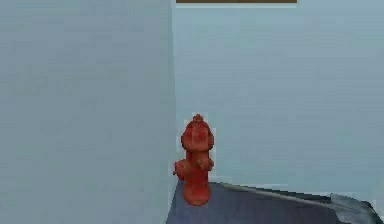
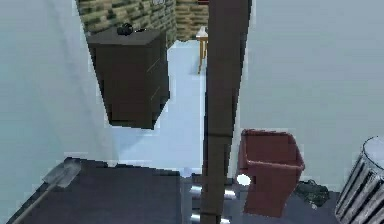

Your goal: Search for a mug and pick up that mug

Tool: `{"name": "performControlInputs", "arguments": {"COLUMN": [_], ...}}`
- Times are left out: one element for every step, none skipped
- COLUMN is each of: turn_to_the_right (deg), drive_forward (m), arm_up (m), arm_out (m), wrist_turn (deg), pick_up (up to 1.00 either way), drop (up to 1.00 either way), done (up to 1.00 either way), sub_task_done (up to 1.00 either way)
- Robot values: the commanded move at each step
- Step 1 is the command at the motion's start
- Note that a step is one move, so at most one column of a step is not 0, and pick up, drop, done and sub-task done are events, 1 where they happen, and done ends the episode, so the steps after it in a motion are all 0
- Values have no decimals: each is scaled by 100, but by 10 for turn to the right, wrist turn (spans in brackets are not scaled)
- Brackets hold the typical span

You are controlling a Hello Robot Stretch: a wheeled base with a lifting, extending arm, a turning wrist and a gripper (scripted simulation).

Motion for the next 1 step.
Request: {"name": "performControlInputs", "arguments": {"turn_to_the_right": [90], "drive_forward": [0], "arm_up": [0], "arm_out": [0], "wrist_turn": [0], "pick_up": [0], "drop": [0], "done": [0], "sub_task_done": [0]}}
